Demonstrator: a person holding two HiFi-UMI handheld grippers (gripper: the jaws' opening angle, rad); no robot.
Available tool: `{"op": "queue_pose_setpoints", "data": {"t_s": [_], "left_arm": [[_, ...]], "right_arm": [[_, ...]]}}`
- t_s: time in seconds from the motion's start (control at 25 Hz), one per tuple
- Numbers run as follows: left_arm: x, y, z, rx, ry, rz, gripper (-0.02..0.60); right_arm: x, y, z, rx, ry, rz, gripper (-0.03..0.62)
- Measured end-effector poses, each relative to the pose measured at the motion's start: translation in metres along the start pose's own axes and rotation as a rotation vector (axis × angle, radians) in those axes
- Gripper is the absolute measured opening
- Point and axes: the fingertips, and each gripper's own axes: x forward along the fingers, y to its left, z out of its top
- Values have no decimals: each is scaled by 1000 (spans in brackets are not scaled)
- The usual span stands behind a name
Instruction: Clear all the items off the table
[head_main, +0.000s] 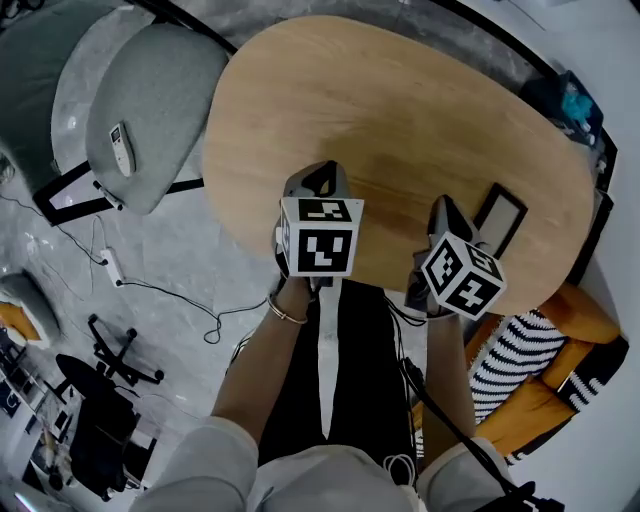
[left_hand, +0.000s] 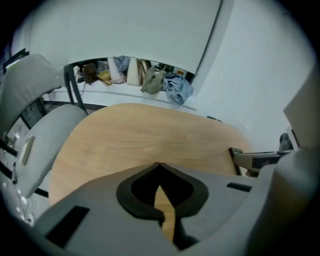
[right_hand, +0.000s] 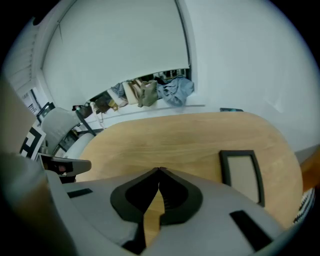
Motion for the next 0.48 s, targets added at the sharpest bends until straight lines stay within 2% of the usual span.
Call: {"op": "queue_pose_setpoints", "data": {"t_s": [0.2, 0.48], "left_arm": [[19, -80, -11, 133, 63, -83, 8], [34, -184, -29, 290, 123, -172, 8]], "right_arm": [[-27, -81, -20, 148, -16, -108, 25], [-66, -169, -51, 295, -39, -194, 25]]}}
